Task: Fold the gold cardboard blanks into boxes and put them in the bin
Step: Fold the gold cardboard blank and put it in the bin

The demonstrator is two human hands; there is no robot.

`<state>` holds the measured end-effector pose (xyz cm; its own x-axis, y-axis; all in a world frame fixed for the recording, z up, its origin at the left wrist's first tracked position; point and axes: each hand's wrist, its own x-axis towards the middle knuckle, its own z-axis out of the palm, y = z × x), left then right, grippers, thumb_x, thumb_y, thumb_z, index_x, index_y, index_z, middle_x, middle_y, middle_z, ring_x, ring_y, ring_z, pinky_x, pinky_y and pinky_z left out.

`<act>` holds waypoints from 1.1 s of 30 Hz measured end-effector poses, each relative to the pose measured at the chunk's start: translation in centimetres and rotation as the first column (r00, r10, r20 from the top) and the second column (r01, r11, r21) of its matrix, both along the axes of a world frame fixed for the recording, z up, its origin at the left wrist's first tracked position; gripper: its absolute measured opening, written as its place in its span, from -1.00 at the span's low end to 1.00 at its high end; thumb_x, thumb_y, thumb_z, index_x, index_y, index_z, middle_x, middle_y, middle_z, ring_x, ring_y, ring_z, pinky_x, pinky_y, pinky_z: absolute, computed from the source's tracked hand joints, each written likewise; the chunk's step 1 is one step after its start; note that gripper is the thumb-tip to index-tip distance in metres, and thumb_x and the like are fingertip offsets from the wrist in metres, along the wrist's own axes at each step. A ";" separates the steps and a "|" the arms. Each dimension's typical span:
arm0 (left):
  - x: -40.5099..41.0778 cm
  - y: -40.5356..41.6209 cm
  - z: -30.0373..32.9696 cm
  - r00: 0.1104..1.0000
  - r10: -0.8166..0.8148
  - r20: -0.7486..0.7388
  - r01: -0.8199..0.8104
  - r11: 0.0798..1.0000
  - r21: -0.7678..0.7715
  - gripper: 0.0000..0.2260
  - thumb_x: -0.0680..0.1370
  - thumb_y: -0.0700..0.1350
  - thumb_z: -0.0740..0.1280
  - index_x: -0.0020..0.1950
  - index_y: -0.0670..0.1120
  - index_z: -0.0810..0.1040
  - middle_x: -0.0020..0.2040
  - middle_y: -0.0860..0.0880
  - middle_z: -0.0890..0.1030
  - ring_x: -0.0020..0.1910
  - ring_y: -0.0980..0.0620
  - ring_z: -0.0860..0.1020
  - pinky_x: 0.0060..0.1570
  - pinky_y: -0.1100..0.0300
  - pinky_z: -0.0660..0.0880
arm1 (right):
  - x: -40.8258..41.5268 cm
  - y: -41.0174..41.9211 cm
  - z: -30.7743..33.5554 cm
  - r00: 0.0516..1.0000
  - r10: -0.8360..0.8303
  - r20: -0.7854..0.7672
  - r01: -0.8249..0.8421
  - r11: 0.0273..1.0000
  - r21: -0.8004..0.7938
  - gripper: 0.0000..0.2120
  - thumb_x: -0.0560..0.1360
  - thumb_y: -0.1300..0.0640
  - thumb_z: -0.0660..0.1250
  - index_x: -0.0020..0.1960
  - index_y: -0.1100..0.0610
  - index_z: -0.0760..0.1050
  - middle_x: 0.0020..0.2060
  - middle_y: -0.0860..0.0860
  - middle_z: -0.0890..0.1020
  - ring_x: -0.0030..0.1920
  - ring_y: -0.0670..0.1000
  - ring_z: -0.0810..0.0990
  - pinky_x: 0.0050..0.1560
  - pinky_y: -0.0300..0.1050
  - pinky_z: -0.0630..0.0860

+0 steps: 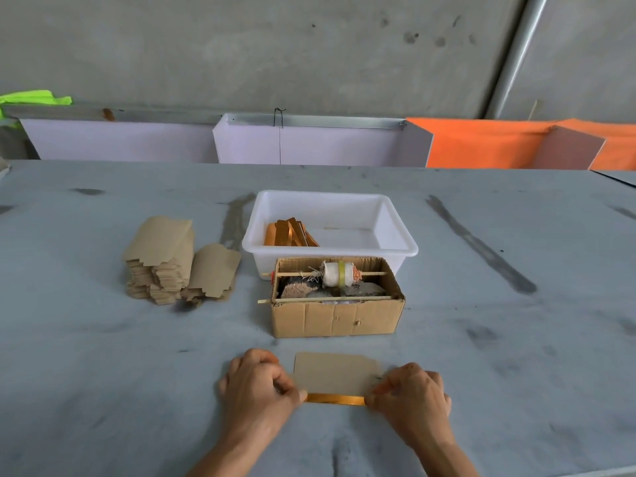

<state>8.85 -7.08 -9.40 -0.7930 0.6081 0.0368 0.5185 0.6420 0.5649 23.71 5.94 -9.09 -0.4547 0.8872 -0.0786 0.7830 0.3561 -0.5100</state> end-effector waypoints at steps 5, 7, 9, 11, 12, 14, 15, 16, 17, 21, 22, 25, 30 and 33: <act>0.8 0.0 0.7 0.998 -0.017 -0.056 0.019 0.999 0.035 -0.77 0.33 0.10 0.48 -0.35 0.18 0.42 -0.05 0.23 0.36 0.17 0.18 0.31 0.01 0.21 0.11 | 0.0 -0.4 0.3 0.998 -0.037 -0.041 0.037 0.999 0.010 -0.88 0.43 0.01 0.33 -0.28 -0.15 0.50 -0.12 -0.17 0.47 0.18 -0.03 0.33 -0.01 -0.14 0.18; 1.1 0.0 0.8 0.962 -0.156 -0.223 0.167 0.985 0.031 -0.74 0.23 0.01 0.56 -0.39 0.16 0.47 -0.14 0.23 0.43 0.05 0.20 0.36 -0.01 0.19 0.16 | 0.1 -0.8 0.5 0.994 -0.029 -0.104 0.028 1.000 -0.005 -0.77 0.40 -0.03 0.37 -0.37 -0.22 0.41 -0.15 -0.20 0.45 0.16 -0.05 0.32 -0.01 -0.15 0.16; 1.2 0.0 0.3 0.829 -0.289 -0.478 0.383 0.917 0.110 -0.77 0.11 -0.17 0.57 -0.46 0.10 0.58 -0.32 0.16 0.51 -0.16 0.14 0.34 -0.10 0.19 0.22 | 0.4 -1.2 0.4 0.988 -0.012 -0.155 0.013 1.000 0.003 -0.73 0.39 -0.06 0.41 -0.39 -0.28 0.39 -0.15 -0.22 0.44 0.16 -0.08 0.30 0.00 -0.17 0.14; 1.6 0.0 -0.2 0.679 -0.322 -0.660 0.483 0.873 0.072 -0.88 0.21 -0.20 0.41 -0.47 0.01 0.61 -0.42 0.08 0.49 -0.23 0.08 0.29 -0.17 0.16 0.22 | 0.5 -1.7 0.4 0.983 -0.002 -0.186 0.012 0.999 0.053 -0.82 0.41 -0.08 0.41 -0.32 -0.28 0.47 -0.13 -0.22 0.43 0.19 -0.09 0.30 -0.01 -0.18 0.13; 1.8 0.0 -0.4 0.636 -0.315 -0.705 0.492 0.869 0.055 -0.84 0.27 -0.20 0.31 -0.49 -0.02 0.59 -0.44 0.05 0.48 -0.24 0.06 0.28 -0.19 0.15 0.23 | 0.4 -2.0 0.5 0.987 0.002 -0.159 0.012 0.996 0.088 -0.88 0.40 -0.07 0.42 -0.26 -0.26 0.54 -0.11 -0.22 0.43 0.21 -0.07 0.31 -0.01 -0.18 0.13; 2.1 0.0 -0.5 0.603 -0.307 -0.736 0.496 0.867 0.045 -0.78 0.25 -0.24 0.15 -0.53 -0.07 0.52 -0.47 0.01 0.45 -0.28 0.03 0.25 -0.26 0.16 0.21 | 0.3 -2.6 0.4 0.993 0.072 -0.096 -0.040 0.953 0.302 -0.87 0.31 0.06 0.49 -0.29 -0.18 0.62 -0.14 -0.18 0.52 0.13 0.06 0.45 -0.01 -0.09 0.27; 2.2 0.0 -0.6 0.594 -0.304 -0.745 0.493 0.869 0.038 -0.78 0.24 -0.26 0.12 -0.54 -0.09 0.49 -0.48 0.00 0.43 -0.29 0.02 0.24 -0.28 0.16 0.21 | 0.0 -2.9 0.2 0.983 0.123 -0.136 -0.055 0.904 0.423 -0.87 0.23 0.15 0.47 -0.40 -0.08 0.62 -0.23 -0.11 0.58 -0.01 0.12 0.53 -0.10 -0.02 0.38; 2.4 0.1 -0.6 0.586 -0.297 -0.754 0.491 0.870 0.039 -0.79 0.23 -0.26 0.12 -0.55 -0.09 0.46 -0.49 -0.01 0.42 -0.31 0.02 0.23 -0.30 0.16 0.20 | -0.4 -3.4 0.2 0.964 0.205 -0.171 -0.081 0.834 0.545 -0.89 0.17 0.18 0.37 -0.48 -0.01 0.58 -0.34 -0.06 0.59 -0.15 0.12 0.54 -0.24 -0.05 0.44; 2.5 0.1 -0.6 0.582 -0.284 -0.762 0.491 0.870 0.051 -0.80 0.24 -0.26 0.13 -0.56 -0.09 0.44 -0.49 -0.02 0.41 -0.32 0.02 0.22 -0.32 0.17 0.20 | -0.9 -4.1 0.3 0.944 0.288 -0.160 -0.136 0.784 0.606 -0.87 0.13 0.16 0.26 -0.53 0.03 0.55 -0.42 -0.05 0.57 -0.24 0.08 0.51 -0.35 -0.14 0.44; 2.8 0.1 -0.4 0.605 -0.292 -0.741 0.486 0.873 0.052 -0.81 0.27 -0.19 0.23 -0.56 -0.08 0.43 -0.48 -0.02 0.42 -0.32 0.05 0.26 -0.45 0.18 0.28 | -2.1 -5.8 0.1 0.902 0.415 -0.117 -0.274 0.762 0.587 -0.89 -0.03 0.20 0.28 -0.58 0.03 0.54 -0.56 -0.07 0.52 -0.56 -0.05 0.50 -0.59 -0.34 0.30; 2.7 -0.1 -0.4 0.607 -0.312 -0.731 0.486 0.873 0.031 -0.82 0.25 -0.20 0.33 -0.55 -0.07 0.44 -0.46 -0.01 0.42 -0.32 0.06 0.29 -0.48 0.17 0.31 | -1.9 -5.6 -0.2 0.895 0.429 -0.120 -0.273 0.740 0.615 -0.88 0.01 0.19 0.28 -0.55 0.01 0.57 -0.55 -0.07 0.54 -0.56 -0.07 0.51 -0.58 -0.33 0.33; 2.0 -0.8 -0.8 0.666 -0.374 -0.646 0.488 0.873 -0.002 -0.73 0.07 -0.30 0.58 -0.48 -0.07 0.53 -0.40 0.03 0.47 -0.31 0.09 0.40 -0.46 0.19 0.38 | -0.5 -4.4 -1.0 0.883 0.453 -0.125 -0.229 0.647 0.727 -0.75 0.13 0.19 0.18 -0.47 0.02 0.64 -0.44 -0.09 0.65 -0.52 -0.10 0.57 -0.47 -0.29 0.48; 1.0 -1.7 -0.8 0.760 -0.388 -0.521 0.469 0.883 0.025 -0.70 -0.06 -0.35 0.53 -0.46 -0.05 0.59 -0.39 0.08 0.52 -0.31 0.15 0.44 -0.45 0.25 0.44 | 1.0 -2.2 0.0 0.937 0.304 -0.169 -0.144 0.781 0.607 -0.79 0.10 0.33 0.33 -0.42 0.06 0.64 -0.43 -0.05 0.65 -0.51 -0.03 0.60 -0.62 -0.28 0.40; 1.3 -1.8 0.1 0.779 -0.445 -0.441 0.492 0.871 -0.010 -0.71 -0.04 -0.32 0.56 -0.47 -0.03 0.59 -0.41 0.09 0.52 -0.40 0.11 0.55 -0.52 0.29 0.43 | -0.6 -1.6 1.3 0.950 0.250 -0.187 -0.151 0.891 0.428 -0.71 0.14 0.44 0.50 -0.23 0.13 0.68 -0.32 0.00 0.68 -0.33 0.12 0.64 -0.42 -0.12 0.54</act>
